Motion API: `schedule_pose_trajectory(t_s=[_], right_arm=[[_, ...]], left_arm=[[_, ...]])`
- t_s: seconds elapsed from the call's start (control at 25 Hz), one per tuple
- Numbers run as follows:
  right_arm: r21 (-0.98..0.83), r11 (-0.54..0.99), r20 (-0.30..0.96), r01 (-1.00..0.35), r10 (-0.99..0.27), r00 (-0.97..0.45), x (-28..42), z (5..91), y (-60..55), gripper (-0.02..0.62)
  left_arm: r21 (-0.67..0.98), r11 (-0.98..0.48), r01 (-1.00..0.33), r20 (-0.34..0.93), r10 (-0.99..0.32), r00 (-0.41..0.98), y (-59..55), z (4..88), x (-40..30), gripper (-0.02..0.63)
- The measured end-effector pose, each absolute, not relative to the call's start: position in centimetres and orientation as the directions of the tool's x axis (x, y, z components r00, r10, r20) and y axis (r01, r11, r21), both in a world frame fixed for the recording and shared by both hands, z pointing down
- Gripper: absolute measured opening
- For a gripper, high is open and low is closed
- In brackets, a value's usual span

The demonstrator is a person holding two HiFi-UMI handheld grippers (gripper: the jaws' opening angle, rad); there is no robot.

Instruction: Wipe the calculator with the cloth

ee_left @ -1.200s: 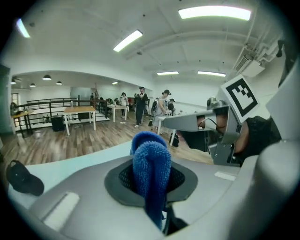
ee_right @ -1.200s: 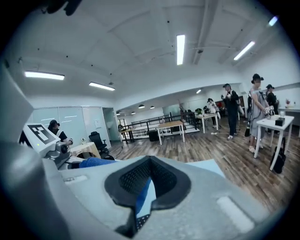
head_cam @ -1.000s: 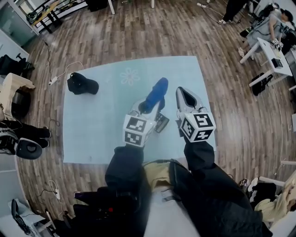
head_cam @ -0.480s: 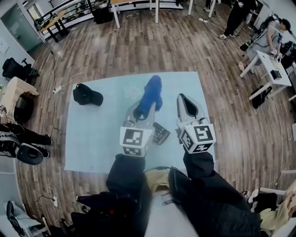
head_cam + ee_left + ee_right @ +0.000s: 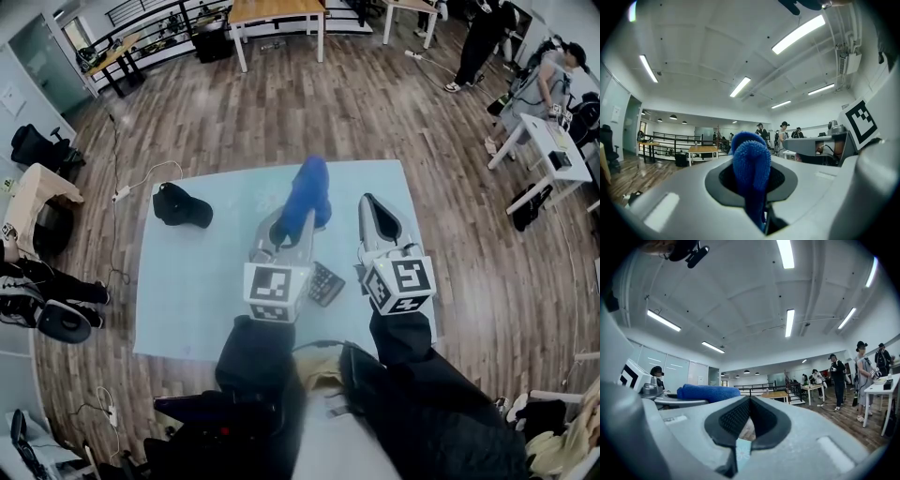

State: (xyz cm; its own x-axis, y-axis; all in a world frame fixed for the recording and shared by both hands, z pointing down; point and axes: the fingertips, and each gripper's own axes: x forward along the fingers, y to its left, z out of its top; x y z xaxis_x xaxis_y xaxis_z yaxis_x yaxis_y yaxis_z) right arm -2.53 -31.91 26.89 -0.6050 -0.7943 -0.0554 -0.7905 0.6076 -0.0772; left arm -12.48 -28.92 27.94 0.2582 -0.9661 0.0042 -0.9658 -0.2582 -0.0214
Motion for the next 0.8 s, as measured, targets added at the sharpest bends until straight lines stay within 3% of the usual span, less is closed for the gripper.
schedule_pose_trajectory(t_s=[0.8], right_arm=[[-0.070,0.649,-0.029,-0.758,-0.761,-0.648,-4.7,27.7,-32.6,-0.002]], left_arm=[[-0.039,-0.232,-0.972,0.028,-0.973,0.231,-29.2,28.4,-13.9,0.055]])
